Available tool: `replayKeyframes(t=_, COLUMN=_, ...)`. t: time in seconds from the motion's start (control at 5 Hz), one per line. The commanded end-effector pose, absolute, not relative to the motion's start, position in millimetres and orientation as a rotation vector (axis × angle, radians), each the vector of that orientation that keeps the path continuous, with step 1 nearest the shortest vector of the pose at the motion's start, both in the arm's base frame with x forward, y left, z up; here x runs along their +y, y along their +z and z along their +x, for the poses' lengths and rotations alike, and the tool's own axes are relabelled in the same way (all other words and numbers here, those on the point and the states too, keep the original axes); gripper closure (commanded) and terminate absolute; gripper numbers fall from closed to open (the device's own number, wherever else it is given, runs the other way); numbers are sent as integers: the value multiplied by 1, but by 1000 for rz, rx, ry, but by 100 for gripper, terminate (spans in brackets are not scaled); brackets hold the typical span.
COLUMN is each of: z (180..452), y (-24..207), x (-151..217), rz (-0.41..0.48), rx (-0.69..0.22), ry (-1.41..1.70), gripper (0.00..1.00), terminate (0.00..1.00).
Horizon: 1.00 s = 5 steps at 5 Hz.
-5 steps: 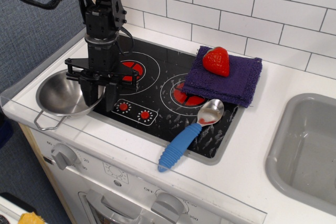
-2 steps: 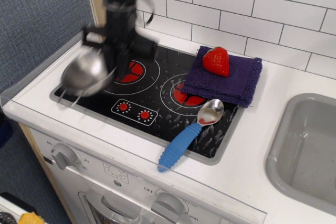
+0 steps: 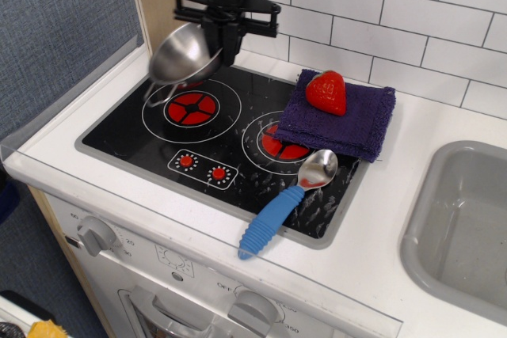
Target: Pick up the pot and put it on the stove with the heat on.
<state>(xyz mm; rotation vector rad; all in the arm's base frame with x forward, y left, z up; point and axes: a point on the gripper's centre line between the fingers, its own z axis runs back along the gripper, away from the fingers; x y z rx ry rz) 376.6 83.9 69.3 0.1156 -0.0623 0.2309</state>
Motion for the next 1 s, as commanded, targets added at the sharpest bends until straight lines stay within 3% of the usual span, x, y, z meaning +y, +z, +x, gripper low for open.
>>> replayKeyframes(t=0.0, z=394, y=74, x=103, rz=132, rx=-76, ry=261, gripper=100, terminate=0)
replayKeyframes(t=0.4, z=390, y=57, x=112, rz=136, rx=-10, ry=271, gripper=100, terminate=0)
replayKeyframes(t=0.6, z=392, y=57, x=107, rz=106, rx=-29, ry=247, gripper=0, terminate=0)
replayKeyframes(t=0.8, z=394, y=68, x=98, rz=50, rx=-96, ry=224, gripper=0, terminate=0)
